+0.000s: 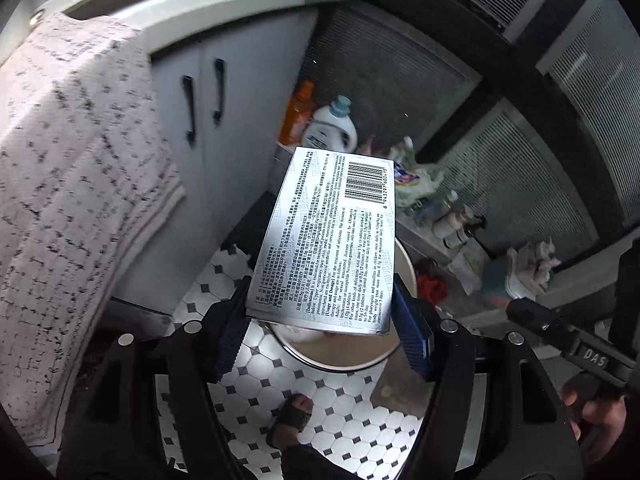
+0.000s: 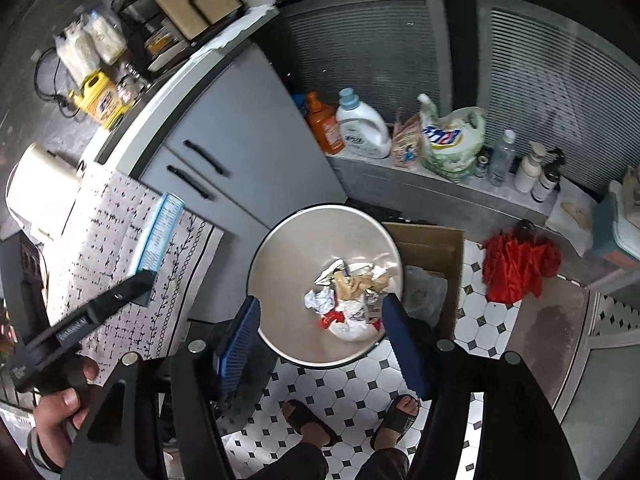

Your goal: Collect trash

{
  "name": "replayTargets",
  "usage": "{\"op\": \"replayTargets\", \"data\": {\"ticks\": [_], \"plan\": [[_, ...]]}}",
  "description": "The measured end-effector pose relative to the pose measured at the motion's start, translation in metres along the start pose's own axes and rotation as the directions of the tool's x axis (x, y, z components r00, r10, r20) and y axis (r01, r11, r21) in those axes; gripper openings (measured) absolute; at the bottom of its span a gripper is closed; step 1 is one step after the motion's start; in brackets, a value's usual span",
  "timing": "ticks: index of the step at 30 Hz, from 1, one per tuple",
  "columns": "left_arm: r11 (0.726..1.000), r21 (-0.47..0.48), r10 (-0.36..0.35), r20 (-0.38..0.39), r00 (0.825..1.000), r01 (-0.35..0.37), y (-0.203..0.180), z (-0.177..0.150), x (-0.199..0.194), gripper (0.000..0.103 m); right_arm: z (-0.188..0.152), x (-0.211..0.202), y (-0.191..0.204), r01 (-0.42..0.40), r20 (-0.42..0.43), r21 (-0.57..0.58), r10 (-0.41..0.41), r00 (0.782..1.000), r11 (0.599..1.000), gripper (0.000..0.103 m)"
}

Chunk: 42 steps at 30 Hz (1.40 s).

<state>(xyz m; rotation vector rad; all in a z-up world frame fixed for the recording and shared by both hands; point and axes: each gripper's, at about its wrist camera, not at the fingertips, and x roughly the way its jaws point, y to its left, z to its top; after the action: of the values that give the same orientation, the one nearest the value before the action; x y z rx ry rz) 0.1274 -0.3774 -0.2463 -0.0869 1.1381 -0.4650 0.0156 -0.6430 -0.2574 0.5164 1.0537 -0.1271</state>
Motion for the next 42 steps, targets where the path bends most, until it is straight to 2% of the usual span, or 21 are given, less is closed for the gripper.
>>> {"op": "replayTargets", "data": {"ticks": [6,7,8,11,17,21,24,31,33,36,39,42], "plan": [[0.998,0.029,-0.047,-0.067,0.997,0.050,-0.020,0.000,0.022,0.068,0.001,-0.015,-0.018,0.017,0.021,0.022,-0.017,1.000,1.000,0.064],[0.998,0.029,-0.059,-0.080,0.995,0.061,-0.022,0.000,0.025,0.075,0.000,-0.016,-0.020,0.019,0.023,0.025,-0.019,1.000,1.000,0.064],[0.997,0.027,-0.064,-0.081,0.995,0.066,-0.023,0.001,0.026,0.082,0.001,-0.018,-0.022,0.021,0.025,0.028,-0.021,0.999,0.999,0.064],[0.997,0.018,-0.070,-0.060,0.996,0.071,-0.022,0.004,0.023,0.088,0.000,-0.019,-0.025,0.021,0.028,0.033,-0.021,0.999,0.999,0.064],[0.999,-0.020,-0.040,-0.036,0.999,0.039,-0.009,0.008,0.010,0.089,0.001,-0.017,-0.021,-0.006,0.028,0.024,0.006,1.000,1.000,0.066],[0.999,-0.049,-0.006,0.001,1.000,0.006,0.002,0.009,-0.008,0.089,0.003,-0.013,-0.012,-0.042,0.016,-0.001,0.042,0.999,0.999,0.067],[0.996,-0.082,0.026,0.035,0.999,-0.023,0.011,0.007,-0.026,0.089,0.005,-0.013,-0.002,-0.060,0.011,-0.037,0.061,0.998,0.998,0.074],[0.978,-0.194,0.102,0.125,0.987,-0.076,0.039,0.002,-0.081,0.095,0.012,-0.024,0.032,-0.101,-0.018,-0.137,0.099,0.995,0.985,0.081],[0.974,-0.210,0.121,0.146,0.982,-0.088,0.045,0.000,-0.097,0.097,0.013,-0.032,0.041,-0.103,-0.006,-0.157,0.103,0.995,0.982,0.087],[0.971,-0.210,0.149,0.179,0.973,-0.110,0.054,-0.001,-0.121,0.097,0.015,-0.046,0.053,-0.113,0.023,-0.166,0.119,0.993,0.980,0.090],[0.975,-0.197,0.148,0.204,0.968,-0.107,0.063,-0.002,-0.141,0.097,0.017,-0.060,0.063,-0.105,0.058,-0.164,0.115,0.992,0.981,0.096],[0.979,-0.169,0.151,0.214,0.965,-0.116,0.071,-0.002,-0.157,0.097,0.015,-0.071,0.074,-0.067,0.099,-0.160,0.083,0.992,0.985,0.095]]}}
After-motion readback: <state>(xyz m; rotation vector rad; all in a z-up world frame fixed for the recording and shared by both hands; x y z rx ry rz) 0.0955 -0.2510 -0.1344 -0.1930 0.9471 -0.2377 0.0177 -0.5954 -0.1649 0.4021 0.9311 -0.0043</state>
